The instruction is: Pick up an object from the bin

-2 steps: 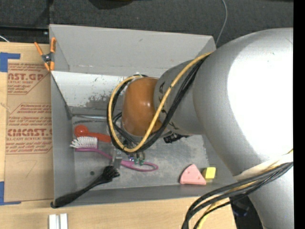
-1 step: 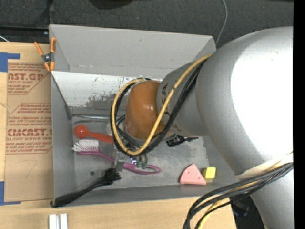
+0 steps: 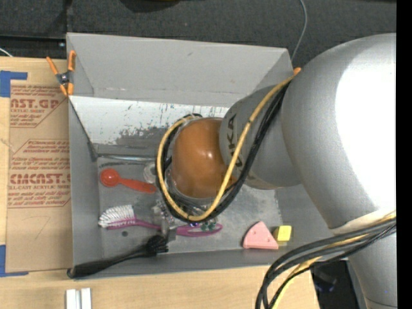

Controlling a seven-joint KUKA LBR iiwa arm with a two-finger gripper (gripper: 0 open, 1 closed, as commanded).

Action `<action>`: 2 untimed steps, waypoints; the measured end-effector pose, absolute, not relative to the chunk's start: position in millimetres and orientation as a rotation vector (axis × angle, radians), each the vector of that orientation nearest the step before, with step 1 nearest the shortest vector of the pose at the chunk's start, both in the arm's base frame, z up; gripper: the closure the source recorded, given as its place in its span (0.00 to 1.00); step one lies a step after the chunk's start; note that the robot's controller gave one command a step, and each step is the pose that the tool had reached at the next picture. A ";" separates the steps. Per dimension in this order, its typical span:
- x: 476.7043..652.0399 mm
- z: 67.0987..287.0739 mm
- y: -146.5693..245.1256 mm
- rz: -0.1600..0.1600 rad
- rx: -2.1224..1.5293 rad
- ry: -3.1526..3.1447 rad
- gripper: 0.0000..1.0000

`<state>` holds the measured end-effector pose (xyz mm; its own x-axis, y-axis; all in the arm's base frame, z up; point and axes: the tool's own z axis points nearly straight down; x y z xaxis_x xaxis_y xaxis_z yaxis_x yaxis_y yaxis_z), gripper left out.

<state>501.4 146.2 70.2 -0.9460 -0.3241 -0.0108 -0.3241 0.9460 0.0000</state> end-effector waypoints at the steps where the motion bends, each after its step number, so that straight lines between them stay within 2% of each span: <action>1: 504.3 70.1 159.2 0.003 -0.427 3.104 1.00; 2: 505.3 70.3 150.0 0.002 -0.636 3.063 0.00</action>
Offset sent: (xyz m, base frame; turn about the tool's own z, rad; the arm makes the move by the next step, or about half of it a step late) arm 0.0031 0.0008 -0.0002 -0.0930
